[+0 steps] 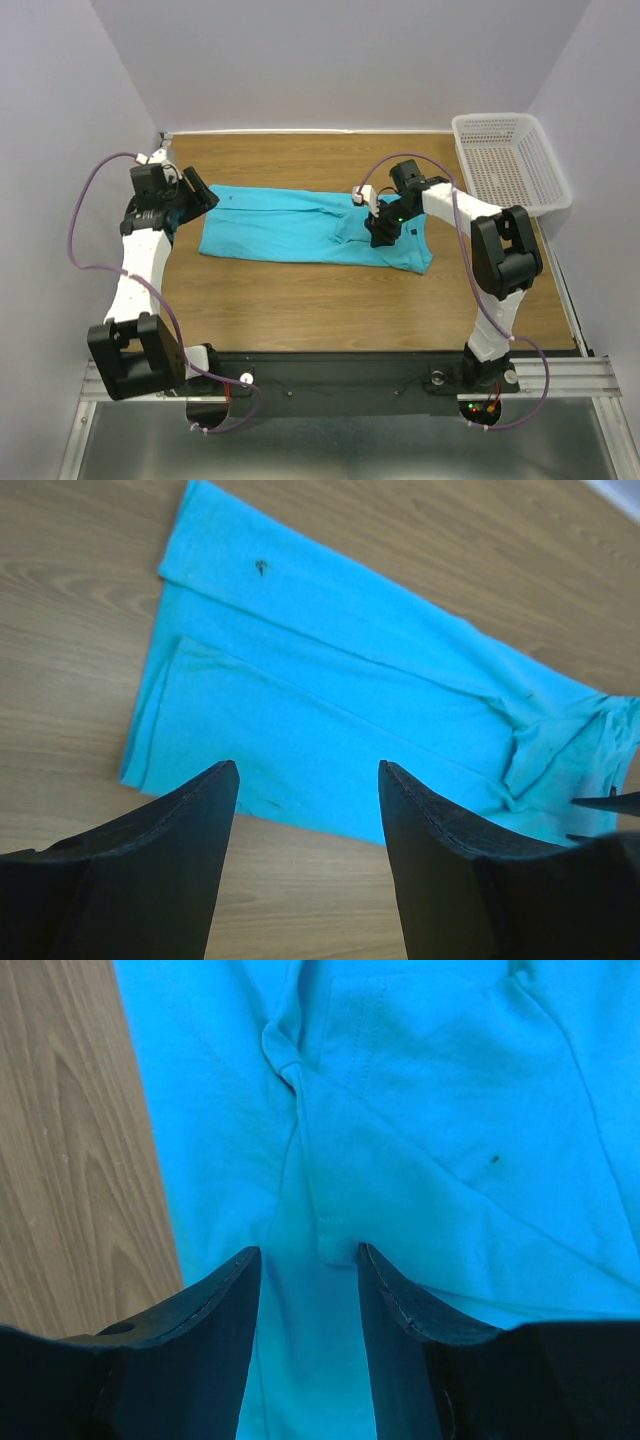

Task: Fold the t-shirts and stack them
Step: Fold the tshirt

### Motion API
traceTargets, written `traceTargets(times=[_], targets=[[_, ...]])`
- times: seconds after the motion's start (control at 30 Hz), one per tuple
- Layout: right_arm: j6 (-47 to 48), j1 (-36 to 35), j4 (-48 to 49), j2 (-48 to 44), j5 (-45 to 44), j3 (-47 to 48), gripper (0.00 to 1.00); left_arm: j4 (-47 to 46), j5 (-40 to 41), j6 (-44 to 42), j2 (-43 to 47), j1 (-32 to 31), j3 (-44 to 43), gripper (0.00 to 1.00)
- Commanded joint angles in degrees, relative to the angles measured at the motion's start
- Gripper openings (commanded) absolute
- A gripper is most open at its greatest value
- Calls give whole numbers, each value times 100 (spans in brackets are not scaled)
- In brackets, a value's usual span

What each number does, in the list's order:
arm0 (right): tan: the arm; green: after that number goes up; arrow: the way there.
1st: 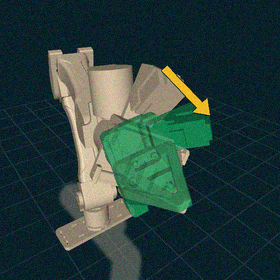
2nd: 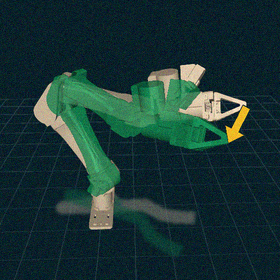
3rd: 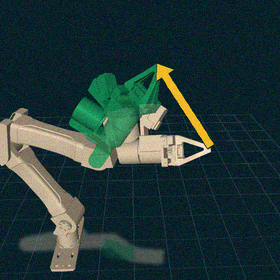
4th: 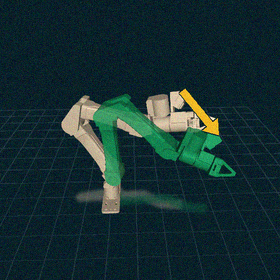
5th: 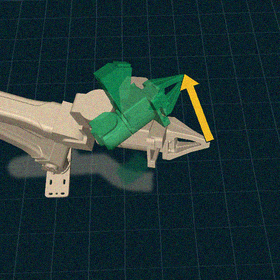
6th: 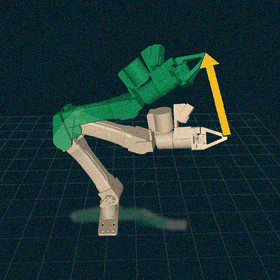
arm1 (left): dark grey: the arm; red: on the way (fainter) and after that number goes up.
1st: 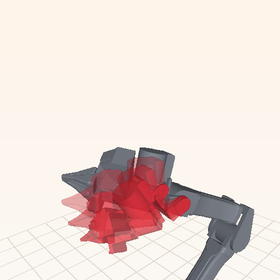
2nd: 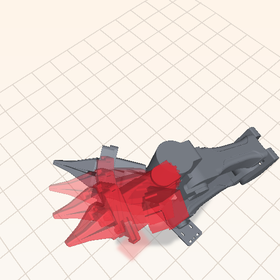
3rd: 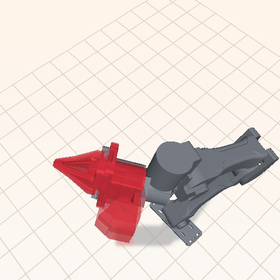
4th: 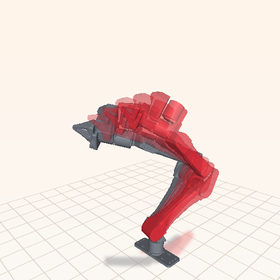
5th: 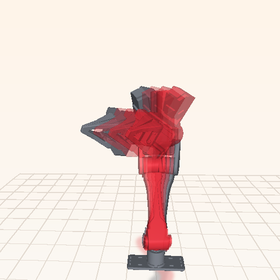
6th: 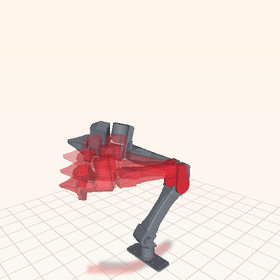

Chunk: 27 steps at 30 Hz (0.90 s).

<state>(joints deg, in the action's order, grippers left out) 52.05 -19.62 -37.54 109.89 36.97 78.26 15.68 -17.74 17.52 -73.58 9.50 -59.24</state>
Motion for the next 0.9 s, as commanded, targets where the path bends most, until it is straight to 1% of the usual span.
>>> traceTargets(times=[0.0,0.1,0.23,0.27,0.3,0.33,0.4,0.43,0.47,0.5,0.53,0.87], targets=[[-107,-156,238,138,-225,225,50,5,-168,-3,546,228,193,70],[-230,-183,361,235,-313,234,49,49,-230,-3,783,254,351,70],[-345,-183,458,279,-392,260,41,58,-353,67,1003,281,510,70],[-406,-183,502,253,-419,277,34,40,-397,94,1065,272,554,70],[-432,-183,511,253,-445,295,30,40,-415,111,1083,272,554,70],[-459,-183,519,253,-480,321,22,40,-432,129,1100,281,589,70],[-512,-183,528,226,-498,365,15,49,-485,138,1118,281,607,70],[-529,-183,528,218,-498,383,15,40,-502,147,1127,289,607,70],[-547,-183,528,200,-515,401,9,40,-511,147,1135,290,616,70],[-573,-183,528,209,-515,427,7,49,-546,147,1144,290,624,69],[-626,-183,528,191,-524,479,1,40,-564,147,1144,281,625,70],[-995,-200,520,208,-278,813,0,40,-661,120,1179,281,748,70]])
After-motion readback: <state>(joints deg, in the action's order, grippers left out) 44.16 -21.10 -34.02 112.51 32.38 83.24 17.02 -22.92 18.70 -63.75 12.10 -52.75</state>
